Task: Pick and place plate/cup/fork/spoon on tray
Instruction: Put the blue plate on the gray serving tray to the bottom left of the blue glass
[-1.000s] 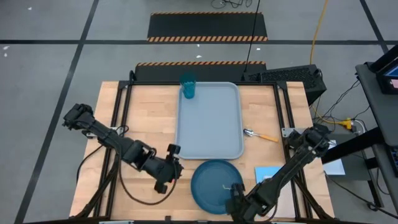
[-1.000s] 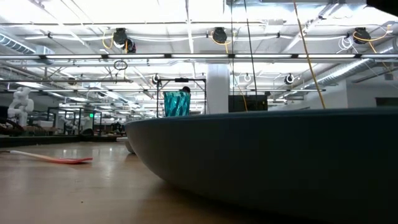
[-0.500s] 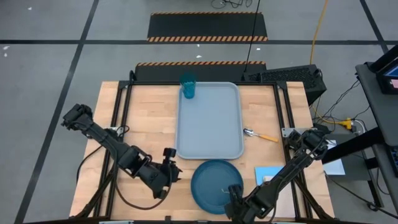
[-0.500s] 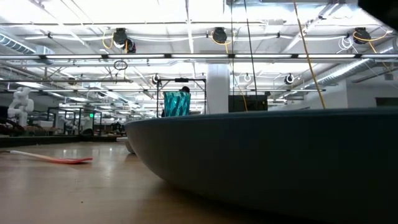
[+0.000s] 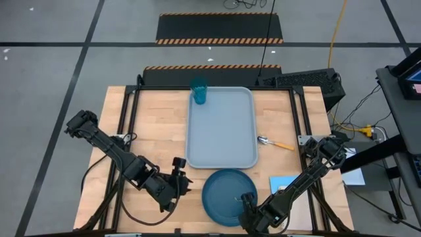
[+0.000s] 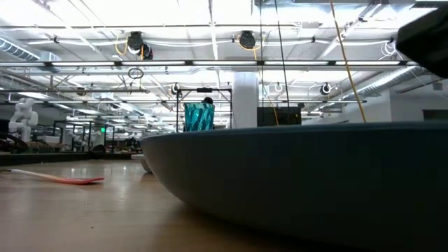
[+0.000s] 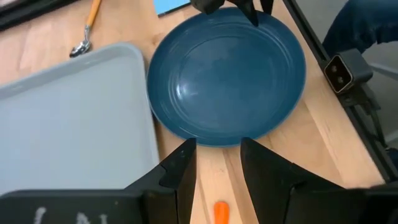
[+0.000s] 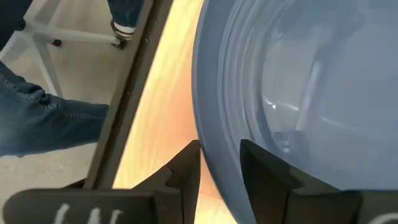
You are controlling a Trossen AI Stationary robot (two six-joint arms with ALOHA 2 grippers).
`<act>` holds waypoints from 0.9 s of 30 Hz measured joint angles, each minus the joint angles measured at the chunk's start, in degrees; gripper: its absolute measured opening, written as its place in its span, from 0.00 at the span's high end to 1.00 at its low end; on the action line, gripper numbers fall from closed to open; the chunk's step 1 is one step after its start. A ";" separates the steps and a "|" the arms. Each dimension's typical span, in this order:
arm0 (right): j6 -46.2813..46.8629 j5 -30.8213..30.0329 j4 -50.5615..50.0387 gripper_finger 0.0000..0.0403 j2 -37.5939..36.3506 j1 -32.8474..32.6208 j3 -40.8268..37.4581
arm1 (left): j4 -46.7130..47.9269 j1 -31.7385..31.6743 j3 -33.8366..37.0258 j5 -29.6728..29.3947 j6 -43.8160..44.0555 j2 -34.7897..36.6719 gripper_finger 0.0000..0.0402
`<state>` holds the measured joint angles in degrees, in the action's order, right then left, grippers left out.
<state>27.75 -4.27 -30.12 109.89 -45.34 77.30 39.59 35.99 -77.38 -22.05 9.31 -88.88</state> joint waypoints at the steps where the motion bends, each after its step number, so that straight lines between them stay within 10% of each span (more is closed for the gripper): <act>1: -0.05 0.00 0.09 0.76 0.00 0.00 -0.28 | 0.00 0.00 -0.01 -0.04 -0.41 0.00 0.68; 12: -2.77 0.73 3.04 0.98 -0.02 0.00 -1.40 | 0.00 0.00 -0.02 -0.10 -1.29 0.00 0.68; 27: -2.14 -7.35 -2.77 1.00 0.02 -2.04 13.79 | 1.39 0.00 -0.02 -1.10 -1.60 -0.02 0.68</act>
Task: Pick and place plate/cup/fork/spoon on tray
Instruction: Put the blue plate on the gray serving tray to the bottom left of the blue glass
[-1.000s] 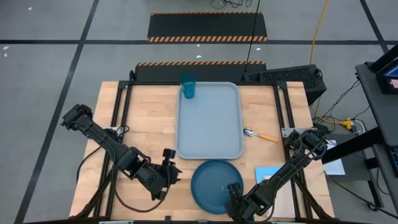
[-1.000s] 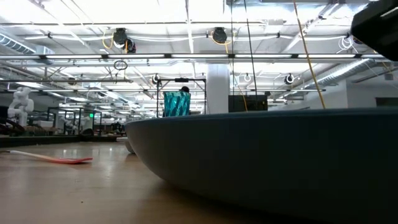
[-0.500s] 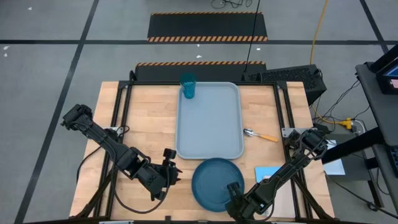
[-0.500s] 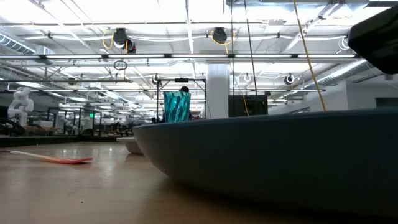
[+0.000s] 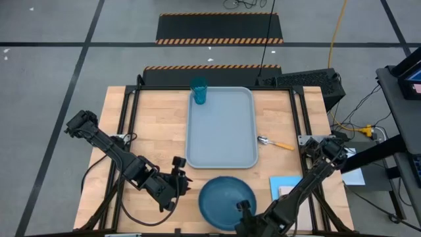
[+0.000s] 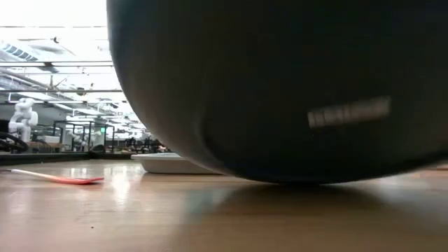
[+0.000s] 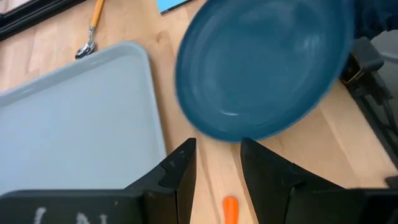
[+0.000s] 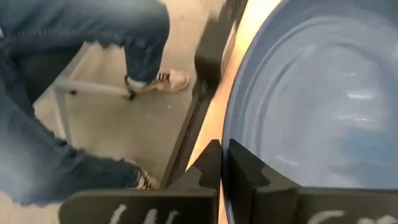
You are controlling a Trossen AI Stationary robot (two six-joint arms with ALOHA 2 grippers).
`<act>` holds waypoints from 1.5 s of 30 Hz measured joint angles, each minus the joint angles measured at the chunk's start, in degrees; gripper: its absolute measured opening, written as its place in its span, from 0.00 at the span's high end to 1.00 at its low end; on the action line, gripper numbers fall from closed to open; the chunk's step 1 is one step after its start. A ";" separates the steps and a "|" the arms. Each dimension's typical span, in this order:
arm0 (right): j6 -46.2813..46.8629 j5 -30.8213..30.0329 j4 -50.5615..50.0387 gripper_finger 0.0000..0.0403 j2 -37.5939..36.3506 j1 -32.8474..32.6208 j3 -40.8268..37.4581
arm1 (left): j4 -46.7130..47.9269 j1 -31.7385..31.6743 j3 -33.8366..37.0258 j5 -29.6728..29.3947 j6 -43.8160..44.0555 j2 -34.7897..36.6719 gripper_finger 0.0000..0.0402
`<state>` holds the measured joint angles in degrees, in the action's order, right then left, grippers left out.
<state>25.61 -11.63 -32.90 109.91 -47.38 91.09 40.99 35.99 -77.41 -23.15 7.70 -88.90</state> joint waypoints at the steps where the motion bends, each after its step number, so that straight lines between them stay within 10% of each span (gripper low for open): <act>1: -0.39 -0.85 -0.90 1.00 0.00 -0.12 1.49 | 0.49 0.00 0.00 -0.33 0.31 0.00 0.68; 16: -1.43 -13.90 -21.38 1.00 0.00 -0.30 13.44 | 16.66 2.70 -0.04 -12.49 13.88 4.77 0.68; 45: -18.26 -13.66 -31.27 1.00 -1.73 20.95 13.44 | 20.64 -4.99 17.26 -25.40 21.05 13.54 0.68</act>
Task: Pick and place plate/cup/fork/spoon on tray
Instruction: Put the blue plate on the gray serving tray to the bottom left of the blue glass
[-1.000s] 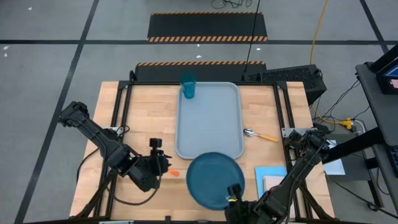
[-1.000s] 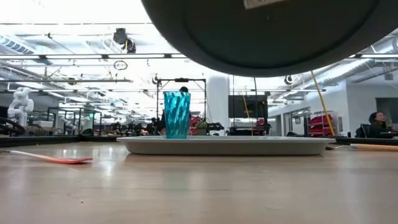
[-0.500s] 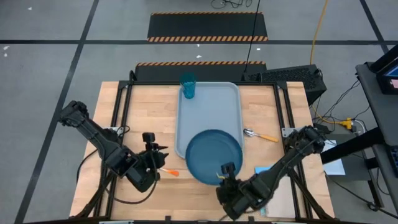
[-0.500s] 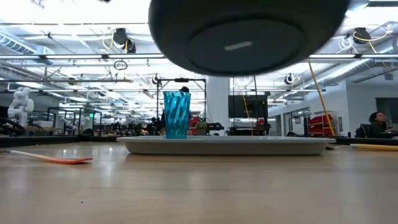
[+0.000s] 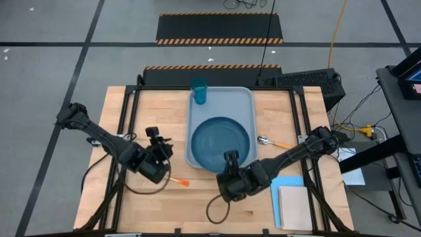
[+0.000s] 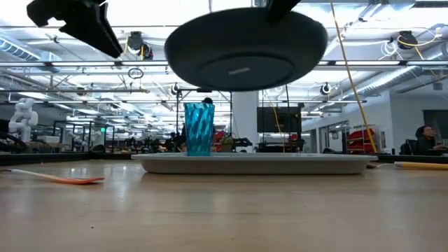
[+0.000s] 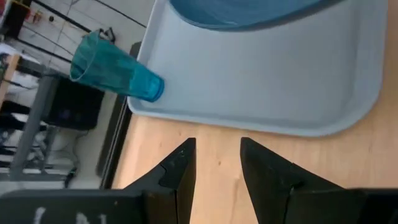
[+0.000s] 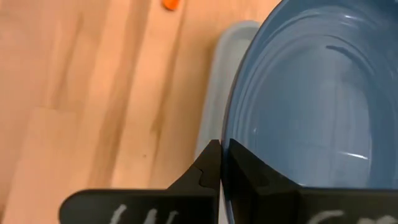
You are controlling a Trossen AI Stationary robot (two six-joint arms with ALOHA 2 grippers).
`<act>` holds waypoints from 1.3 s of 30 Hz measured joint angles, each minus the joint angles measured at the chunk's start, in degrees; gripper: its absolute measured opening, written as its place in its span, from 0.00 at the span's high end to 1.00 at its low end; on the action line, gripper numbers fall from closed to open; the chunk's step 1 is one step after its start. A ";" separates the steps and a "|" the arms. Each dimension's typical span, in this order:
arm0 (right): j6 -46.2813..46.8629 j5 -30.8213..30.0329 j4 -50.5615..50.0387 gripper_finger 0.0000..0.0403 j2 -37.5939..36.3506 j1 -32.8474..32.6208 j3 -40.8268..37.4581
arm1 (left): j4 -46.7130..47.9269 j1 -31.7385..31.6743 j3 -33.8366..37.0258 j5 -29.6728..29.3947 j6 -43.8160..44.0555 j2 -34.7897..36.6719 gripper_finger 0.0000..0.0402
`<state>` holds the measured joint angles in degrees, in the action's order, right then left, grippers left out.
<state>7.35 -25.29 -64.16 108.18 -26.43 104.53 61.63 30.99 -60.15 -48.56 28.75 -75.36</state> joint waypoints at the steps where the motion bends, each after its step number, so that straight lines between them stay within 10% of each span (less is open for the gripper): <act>1: -0.51 0.04 0.00 1.00 0.00 0.55 0.00 | -1.41 -0.05 1.20 -0.01 -0.78 1.70 0.68; 13: -2.14 0.01 0.48 1.00 0.00 8.04 -0.02 | -31.72 -4.99 15.69 8.08 -26.67 20.08 0.68; 39: -7.18 4.98 20.78 1.00 0.04 20.05 -20.88 | -31.45 -8.84 16.05 8.43 -25.22 20.88 0.68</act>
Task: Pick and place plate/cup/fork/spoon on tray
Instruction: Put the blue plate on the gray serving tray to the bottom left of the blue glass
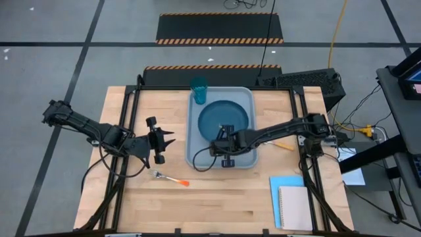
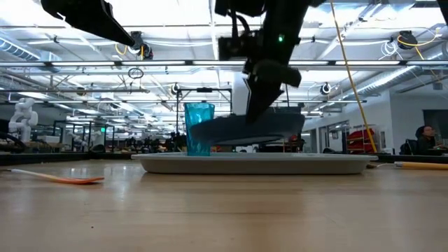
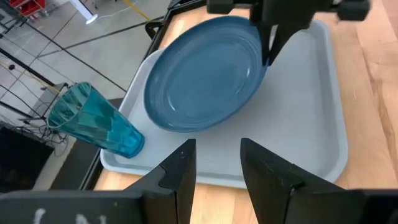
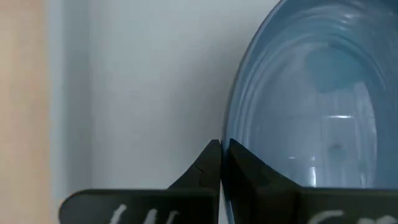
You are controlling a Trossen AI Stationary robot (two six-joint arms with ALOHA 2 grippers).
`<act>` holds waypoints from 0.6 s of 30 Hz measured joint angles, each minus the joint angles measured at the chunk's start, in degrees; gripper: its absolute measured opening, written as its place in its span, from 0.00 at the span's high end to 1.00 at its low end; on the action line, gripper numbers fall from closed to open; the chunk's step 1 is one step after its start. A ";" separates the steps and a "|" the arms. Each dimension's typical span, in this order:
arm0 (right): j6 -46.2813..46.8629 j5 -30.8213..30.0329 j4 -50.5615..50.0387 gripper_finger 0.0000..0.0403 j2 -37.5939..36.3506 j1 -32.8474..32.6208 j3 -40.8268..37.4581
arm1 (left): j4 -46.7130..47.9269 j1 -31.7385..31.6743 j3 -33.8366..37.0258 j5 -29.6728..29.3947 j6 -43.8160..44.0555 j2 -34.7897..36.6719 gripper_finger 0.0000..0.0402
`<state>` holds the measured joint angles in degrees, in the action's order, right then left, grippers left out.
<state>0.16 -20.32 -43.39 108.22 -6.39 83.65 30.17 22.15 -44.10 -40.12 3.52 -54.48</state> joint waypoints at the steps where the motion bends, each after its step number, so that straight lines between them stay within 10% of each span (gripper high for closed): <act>1: -0.04 -0.01 1.07 1.00 0.00 0.35 -0.73 | 0.00 0.00 0.00 0.01 -0.02 0.00 0.68; 18: -3.06 2.67 12.16 1.00 0.00 3.63 -6.67 | 0.04 0.00 0.00 -0.02 -0.04 0.00 0.68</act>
<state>-2.90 -17.65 -31.22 108.22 -2.76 76.98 30.22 22.15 -44.10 -40.14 3.49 -54.48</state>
